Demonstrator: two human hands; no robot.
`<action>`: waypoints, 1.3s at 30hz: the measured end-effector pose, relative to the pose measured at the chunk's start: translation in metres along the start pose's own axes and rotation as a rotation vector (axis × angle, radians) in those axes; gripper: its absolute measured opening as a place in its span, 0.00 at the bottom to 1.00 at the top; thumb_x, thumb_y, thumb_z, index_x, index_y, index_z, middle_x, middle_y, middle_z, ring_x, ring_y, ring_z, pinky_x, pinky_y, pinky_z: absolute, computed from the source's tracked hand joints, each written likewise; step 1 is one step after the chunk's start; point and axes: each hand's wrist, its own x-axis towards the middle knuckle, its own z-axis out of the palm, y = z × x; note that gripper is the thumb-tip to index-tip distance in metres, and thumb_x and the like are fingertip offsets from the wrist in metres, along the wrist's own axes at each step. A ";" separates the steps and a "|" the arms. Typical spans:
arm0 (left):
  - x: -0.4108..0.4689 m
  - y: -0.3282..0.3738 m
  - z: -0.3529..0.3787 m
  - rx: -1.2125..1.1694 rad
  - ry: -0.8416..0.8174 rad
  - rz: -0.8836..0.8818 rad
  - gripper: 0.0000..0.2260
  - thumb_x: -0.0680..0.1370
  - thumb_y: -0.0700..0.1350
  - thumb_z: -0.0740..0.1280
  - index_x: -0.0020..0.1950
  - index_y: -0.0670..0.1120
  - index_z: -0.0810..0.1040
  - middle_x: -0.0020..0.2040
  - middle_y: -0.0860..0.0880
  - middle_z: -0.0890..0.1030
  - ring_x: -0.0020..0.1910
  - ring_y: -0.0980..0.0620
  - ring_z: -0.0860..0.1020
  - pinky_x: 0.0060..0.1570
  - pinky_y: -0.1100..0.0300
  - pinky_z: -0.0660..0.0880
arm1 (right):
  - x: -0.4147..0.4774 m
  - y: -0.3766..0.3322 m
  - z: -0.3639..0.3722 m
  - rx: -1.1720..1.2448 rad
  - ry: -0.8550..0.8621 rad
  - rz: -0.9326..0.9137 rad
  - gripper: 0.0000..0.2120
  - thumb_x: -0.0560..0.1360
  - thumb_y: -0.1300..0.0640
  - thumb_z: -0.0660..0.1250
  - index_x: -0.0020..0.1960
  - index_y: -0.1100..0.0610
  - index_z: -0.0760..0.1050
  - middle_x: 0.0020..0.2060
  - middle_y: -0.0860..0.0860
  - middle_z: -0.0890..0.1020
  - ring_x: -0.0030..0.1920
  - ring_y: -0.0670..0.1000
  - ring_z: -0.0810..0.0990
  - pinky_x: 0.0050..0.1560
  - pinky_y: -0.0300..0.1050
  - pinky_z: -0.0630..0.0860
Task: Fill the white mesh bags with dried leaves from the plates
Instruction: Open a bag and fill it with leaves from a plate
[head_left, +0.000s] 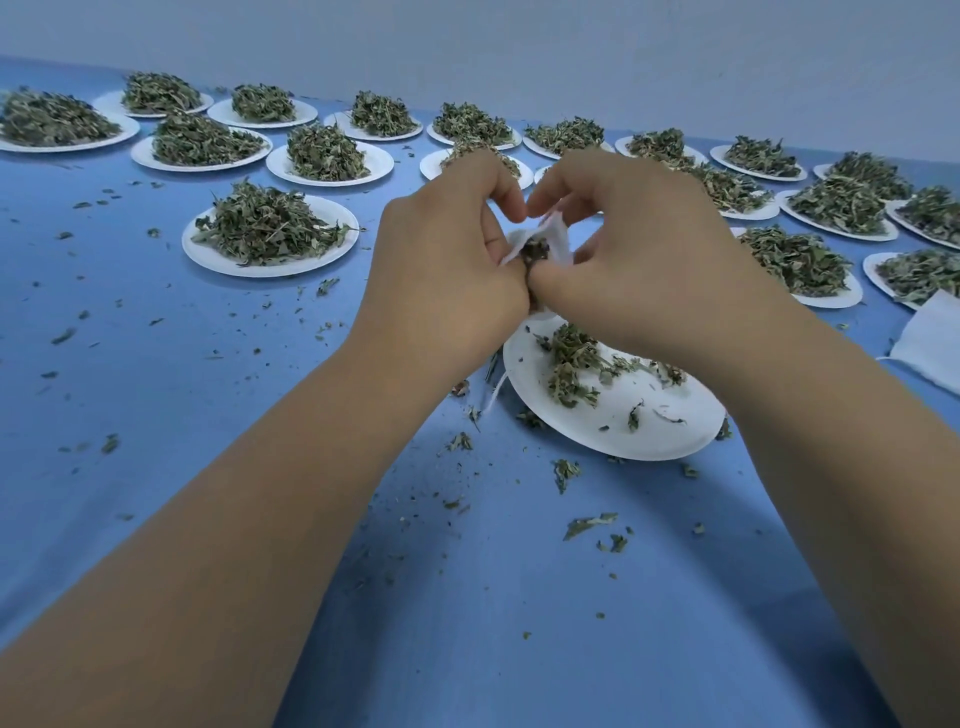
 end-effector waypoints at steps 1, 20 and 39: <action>-0.001 0.001 -0.001 0.009 0.019 -0.005 0.11 0.68 0.39 0.70 0.48 0.49 0.76 0.28 0.54 0.71 0.28 0.60 0.70 0.29 0.69 0.68 | 0.000 0.002 0.000 -0.007 -0.019 0.012 0.13 0.71 0.57 0.68 0.53 0.45 0.77 0.43 0.41 0.81 0.42 0.42 0.79 0.39 0.39 0.75; 0.013 -0.011 -0.030 -0.301 -0.237 0.073 0.43 0.71 0.49 0.78 0.80 0.54 0.57 0.68 0.61 0.70 0.65 0.73 0.69 0.58 0.75 0.70 | 0.051 -0.022 0.000 0.487 -0.099 0.075 0.04 0.69 0.63 0.72 0.43 0.55 0.82 0.34 0.50 0.85 0.31 0.47 0.81 0.30 0.40 0.72; 0.012 -0.044 -0.004 0.199 -0.361 -0.128 0.21 0.70 0.55 0.73 0.60 0.61 0.69 0.48 0.60 0.75 0.44 0.61 0.75 0.34 0.67 0.65 | -0.033 0.060 0.001 -0.156 -0.552 0.029 0.36 0.70 0.22 0.54 0.73 0.38 0.62 0.67 0.36 0.68 0.61 0.40 0.68 0.59 0.43 0.65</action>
